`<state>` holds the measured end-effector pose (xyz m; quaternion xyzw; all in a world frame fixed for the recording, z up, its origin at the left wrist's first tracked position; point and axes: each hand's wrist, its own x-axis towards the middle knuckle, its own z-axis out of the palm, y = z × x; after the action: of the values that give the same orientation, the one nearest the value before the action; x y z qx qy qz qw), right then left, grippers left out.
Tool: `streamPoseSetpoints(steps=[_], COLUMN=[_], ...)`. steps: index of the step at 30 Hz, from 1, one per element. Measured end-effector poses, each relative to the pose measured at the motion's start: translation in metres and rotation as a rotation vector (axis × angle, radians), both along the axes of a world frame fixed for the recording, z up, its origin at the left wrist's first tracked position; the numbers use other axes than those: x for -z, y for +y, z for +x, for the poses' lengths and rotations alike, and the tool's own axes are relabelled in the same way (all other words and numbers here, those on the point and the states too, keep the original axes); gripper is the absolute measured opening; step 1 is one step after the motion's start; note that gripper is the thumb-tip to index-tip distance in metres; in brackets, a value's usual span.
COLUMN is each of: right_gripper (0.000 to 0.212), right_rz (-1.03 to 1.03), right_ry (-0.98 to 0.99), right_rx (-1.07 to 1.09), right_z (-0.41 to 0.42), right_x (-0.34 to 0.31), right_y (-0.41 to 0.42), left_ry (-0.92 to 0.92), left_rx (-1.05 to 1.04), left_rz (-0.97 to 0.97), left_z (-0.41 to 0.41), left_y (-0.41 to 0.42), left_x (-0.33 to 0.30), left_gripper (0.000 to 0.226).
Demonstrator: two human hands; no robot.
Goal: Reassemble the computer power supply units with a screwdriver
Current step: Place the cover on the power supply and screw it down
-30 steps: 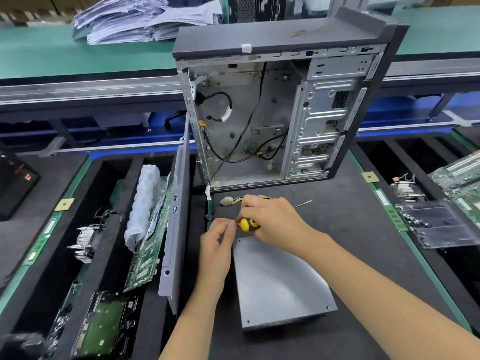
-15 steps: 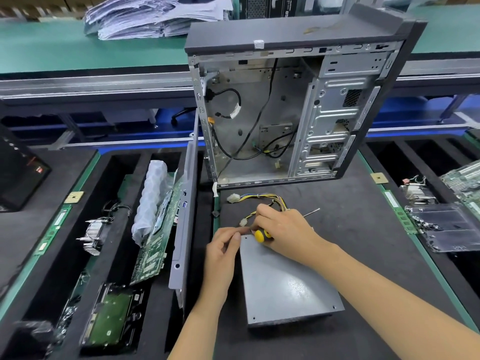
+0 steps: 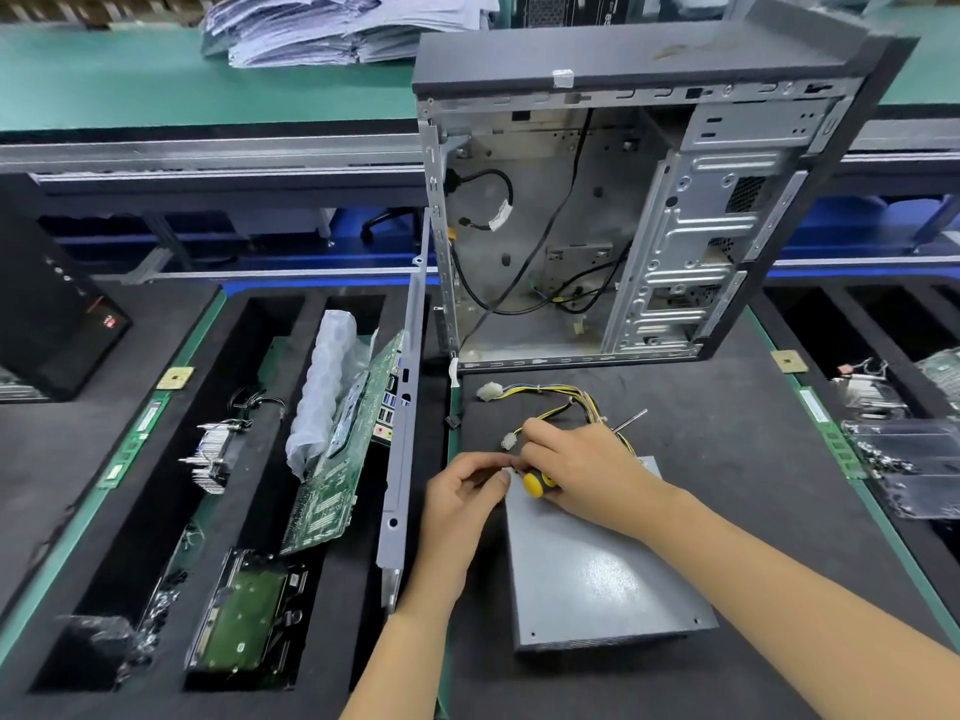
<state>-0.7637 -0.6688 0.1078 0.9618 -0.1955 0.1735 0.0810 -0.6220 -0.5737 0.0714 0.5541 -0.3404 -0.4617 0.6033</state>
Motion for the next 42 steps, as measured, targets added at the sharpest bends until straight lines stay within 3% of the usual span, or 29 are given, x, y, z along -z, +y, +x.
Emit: streamPoseSetpoints(steps=[13, 21, 30, 37, 42], right_gripper=[0.016, 0.038, 0.033, 0.028, 0.032], right_rz=[-0.022, 0.201, 0.312, 0.404, 0.482], right_ry=[0.050, 0.036, -0.004, -0.003, 0.009], right_rx=[-0.174, -0.082, -0.049, -0.042, -0.051], right_z=[-0.007, -0.011, -0.014, -0.015, -0.018], right_x=[-0.005, -0.014, -0.017, -0.020, -0.023], right_y=[0.002, 0.006, 0.010, 0.012, 0.012], left_ry=[0.008, 0.014, 0.220, 0.268, 0.214], left_rx=[0.019, 0.019, 0.050, 0.054, 0.064], left_rz=[-0.018, -0.055, -0.021, -0.034, -0.019], left_z=[-0.001, 0.001, -0.002, -0.003, -0.002], left_y=[-0.003, -0.005, -0.005, -0.002, -0.005], left_x=[0.006, 0.010, 0.012, 0.014, 0.015], left_gripper=[0.013, 0.016, 0.014, 0.024, 0.013])
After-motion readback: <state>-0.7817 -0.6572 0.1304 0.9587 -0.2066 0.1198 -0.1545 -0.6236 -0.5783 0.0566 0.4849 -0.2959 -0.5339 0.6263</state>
